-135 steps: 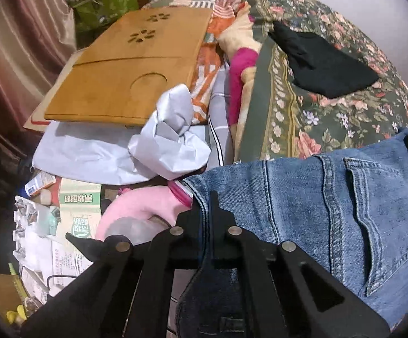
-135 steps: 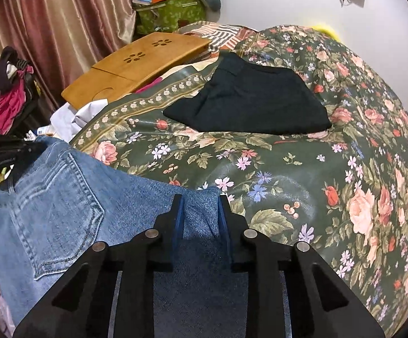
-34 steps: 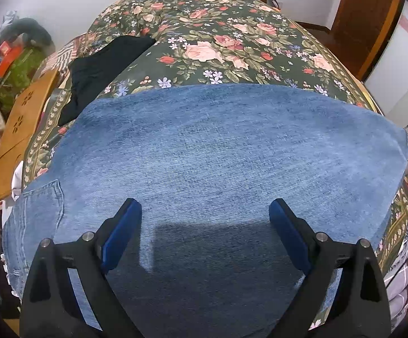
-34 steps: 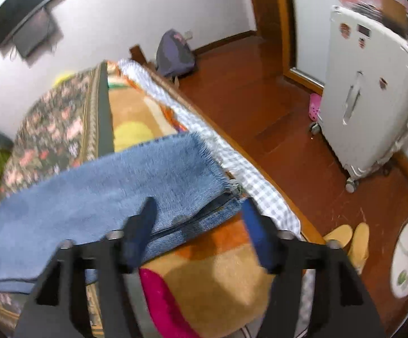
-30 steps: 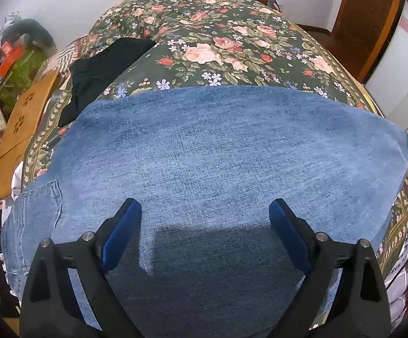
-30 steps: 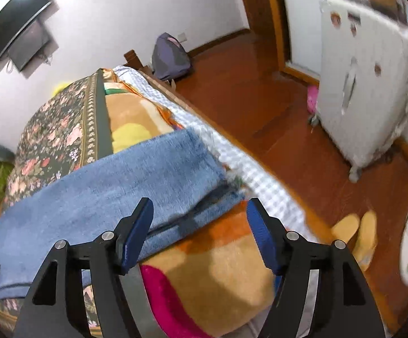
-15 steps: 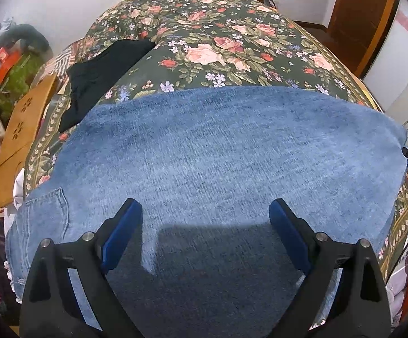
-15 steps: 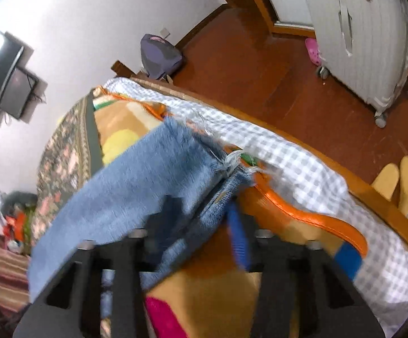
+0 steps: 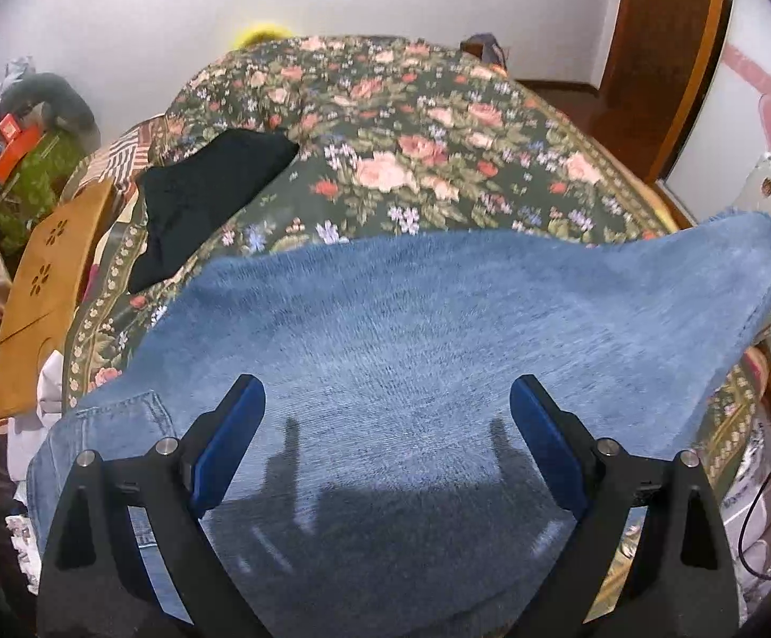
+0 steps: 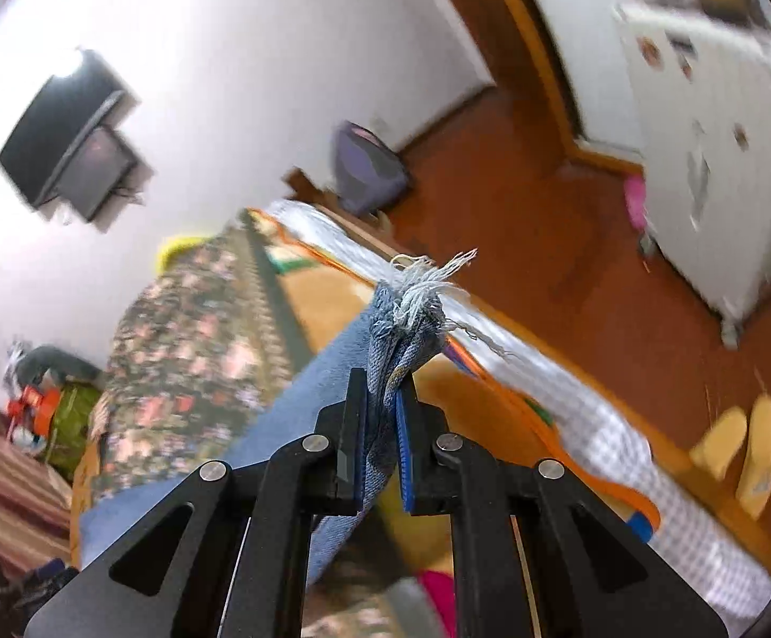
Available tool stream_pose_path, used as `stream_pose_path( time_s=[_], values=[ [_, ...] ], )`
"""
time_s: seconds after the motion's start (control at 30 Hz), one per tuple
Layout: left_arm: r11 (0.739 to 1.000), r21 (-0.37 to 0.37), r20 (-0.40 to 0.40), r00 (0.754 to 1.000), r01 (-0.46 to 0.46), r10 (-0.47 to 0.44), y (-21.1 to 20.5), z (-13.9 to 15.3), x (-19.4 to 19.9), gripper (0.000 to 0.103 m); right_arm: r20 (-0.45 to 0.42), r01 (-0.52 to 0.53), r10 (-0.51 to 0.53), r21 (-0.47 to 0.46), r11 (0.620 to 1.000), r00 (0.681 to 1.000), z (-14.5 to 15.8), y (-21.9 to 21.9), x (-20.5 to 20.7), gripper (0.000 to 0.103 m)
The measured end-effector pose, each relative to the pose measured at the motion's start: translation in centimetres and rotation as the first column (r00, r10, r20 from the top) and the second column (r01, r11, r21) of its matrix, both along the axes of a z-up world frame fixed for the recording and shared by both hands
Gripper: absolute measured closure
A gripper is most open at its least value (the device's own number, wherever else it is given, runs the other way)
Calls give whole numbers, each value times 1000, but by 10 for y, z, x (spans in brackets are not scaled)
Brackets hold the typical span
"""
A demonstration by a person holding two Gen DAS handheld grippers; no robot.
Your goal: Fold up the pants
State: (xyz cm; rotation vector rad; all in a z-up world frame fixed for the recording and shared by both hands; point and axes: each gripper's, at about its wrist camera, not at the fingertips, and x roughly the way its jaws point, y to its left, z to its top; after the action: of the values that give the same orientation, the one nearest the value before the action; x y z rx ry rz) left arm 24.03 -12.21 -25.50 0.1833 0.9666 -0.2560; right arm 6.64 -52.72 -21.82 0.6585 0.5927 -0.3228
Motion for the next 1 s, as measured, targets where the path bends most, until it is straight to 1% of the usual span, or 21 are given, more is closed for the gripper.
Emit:
stream_pose_path(
  time_s=[0.13,0.3,0.4,0.53,0.67,0.73,0.8,0.83,1.0],
  values=[
    [1000,-16,38,999,4,-4,11,13,-6,9,66,-78,83,-83,994,994,42,35,5,95],
    [999,-54,84,996,11,-7,33,28,-19,9,116,-196,215,-159,968,970,82,94,14,95],
    [996,-84,106,994,9,0,50,35,-27,9,120,-261,286,-185,947,951,92,127,22,95],
    [990,-139,138,990,0,20,79,42,-39,9,89,-362,390,-230,903,917,99,183,42,95],
    [984,-177,142,988,-30,56,109,42,-47,9,28,-449,473,-266,853,881,88,231,61,95],
    [982,-183,136,988,-48,74,121,40,-49,9,-13,-498,514,-268,825,858,75,253,71,95],
    [981,-181,128,987,-69,93,133,38,-51,9,-57,-550,554,-246,798,830,55,273,83,95],
    [981,-177,124,987,-81,104,139,36,-52,9,-69,-566,567,-233,791,821,47,276,81,95],
    [979,-165,107,984,-121,140,156,28,-56,9,-160,-659,640,-159,735,752,7,311,95,94]
  ],
)
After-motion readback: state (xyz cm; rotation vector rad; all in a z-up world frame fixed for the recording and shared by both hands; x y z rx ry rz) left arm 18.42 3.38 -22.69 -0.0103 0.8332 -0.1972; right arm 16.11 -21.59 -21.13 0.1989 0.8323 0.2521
